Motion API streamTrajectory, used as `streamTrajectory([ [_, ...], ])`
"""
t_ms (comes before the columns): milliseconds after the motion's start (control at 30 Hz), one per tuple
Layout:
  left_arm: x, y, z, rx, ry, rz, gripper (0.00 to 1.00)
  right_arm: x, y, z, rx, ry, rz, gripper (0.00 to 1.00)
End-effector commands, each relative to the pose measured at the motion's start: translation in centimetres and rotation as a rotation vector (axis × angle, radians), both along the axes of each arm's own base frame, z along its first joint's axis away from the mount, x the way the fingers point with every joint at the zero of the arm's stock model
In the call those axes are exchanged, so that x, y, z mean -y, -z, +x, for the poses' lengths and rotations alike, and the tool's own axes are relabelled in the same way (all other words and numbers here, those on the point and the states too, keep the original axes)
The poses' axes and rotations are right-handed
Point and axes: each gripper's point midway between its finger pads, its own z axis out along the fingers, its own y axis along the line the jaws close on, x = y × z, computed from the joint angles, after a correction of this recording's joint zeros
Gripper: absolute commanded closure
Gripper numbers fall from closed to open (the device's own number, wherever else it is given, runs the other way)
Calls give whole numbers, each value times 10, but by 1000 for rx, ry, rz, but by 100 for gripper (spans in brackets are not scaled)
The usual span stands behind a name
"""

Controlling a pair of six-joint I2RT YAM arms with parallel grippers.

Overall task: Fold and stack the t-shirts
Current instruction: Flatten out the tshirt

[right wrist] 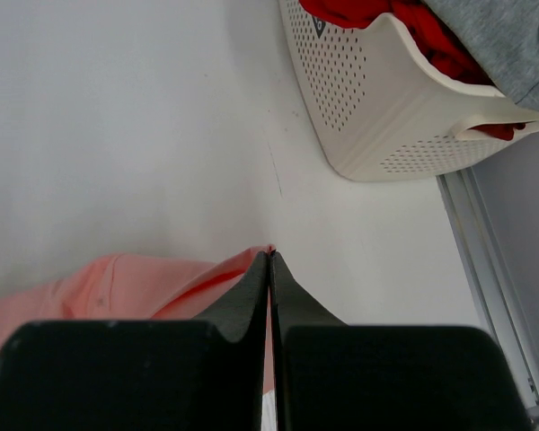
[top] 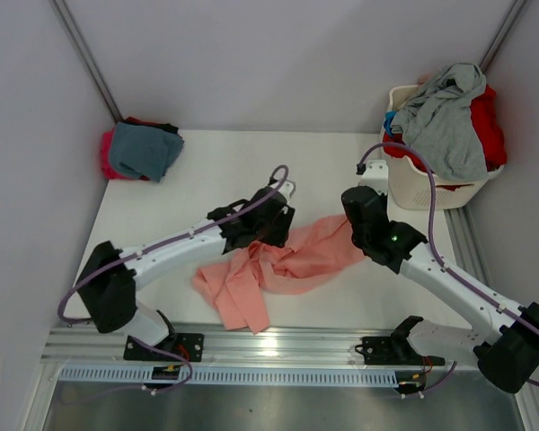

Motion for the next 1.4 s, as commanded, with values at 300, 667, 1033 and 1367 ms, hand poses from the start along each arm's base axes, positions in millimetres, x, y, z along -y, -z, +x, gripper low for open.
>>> streamTrajectory([
  [300,40,48,0,-77,126,183,48,3,-10,-4,36,14,29,100],
  [667,33,62,5,-61,132,279,49,4,-10,-4,41,14,30,100],
  [1033,33,85,4,-76,164,383,51,6,-13,-5,48,16,25,100],
  [1367,29,77,2,-60,165,395,91,5,-12,-3,48,15,24,100],
])
